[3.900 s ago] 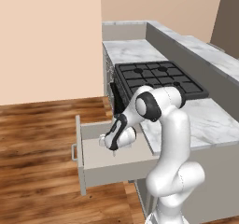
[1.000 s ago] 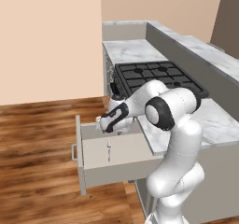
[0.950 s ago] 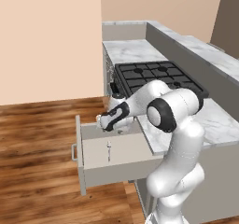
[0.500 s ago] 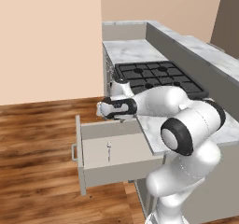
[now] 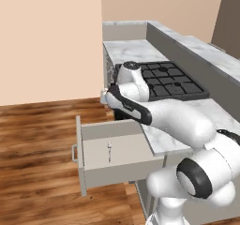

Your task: Organize the utensils by type. Pick up the wooden spoons from the counter and place them in the open cabinet. Then pick up the metallic utensils from the counter and place them in the open drawer.

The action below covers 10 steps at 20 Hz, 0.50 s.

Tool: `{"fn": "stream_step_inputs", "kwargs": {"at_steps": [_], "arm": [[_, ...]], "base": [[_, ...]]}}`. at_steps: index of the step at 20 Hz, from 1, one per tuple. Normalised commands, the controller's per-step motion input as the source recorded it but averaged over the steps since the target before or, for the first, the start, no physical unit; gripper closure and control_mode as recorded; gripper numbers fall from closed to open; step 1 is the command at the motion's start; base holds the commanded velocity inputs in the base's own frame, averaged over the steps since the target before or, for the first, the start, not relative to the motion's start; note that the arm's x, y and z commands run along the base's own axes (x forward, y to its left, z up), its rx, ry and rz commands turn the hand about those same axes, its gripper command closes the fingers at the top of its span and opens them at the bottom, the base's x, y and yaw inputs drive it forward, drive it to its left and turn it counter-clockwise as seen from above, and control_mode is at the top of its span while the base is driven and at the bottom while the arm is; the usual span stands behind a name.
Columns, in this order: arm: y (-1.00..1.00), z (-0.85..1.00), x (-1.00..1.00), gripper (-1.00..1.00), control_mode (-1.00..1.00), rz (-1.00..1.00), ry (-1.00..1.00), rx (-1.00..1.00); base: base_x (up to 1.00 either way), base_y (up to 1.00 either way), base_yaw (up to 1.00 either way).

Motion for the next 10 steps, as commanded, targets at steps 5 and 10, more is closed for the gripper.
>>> {"fn": "stream_step_inputs", "kwargs": {"at_steps": [5, 10], "arm": [[-0.32, 1.0, -0.51, -1.0, -1.0, 0.04, -0.13, -0.01], [-0.5, 1.0, -0.48, -1.0, -1.0, 0.1, -0.14, -0.04]], "base": [[0.0, 0.0, 0.0], [0.0, 0.0, 0.0]]}}
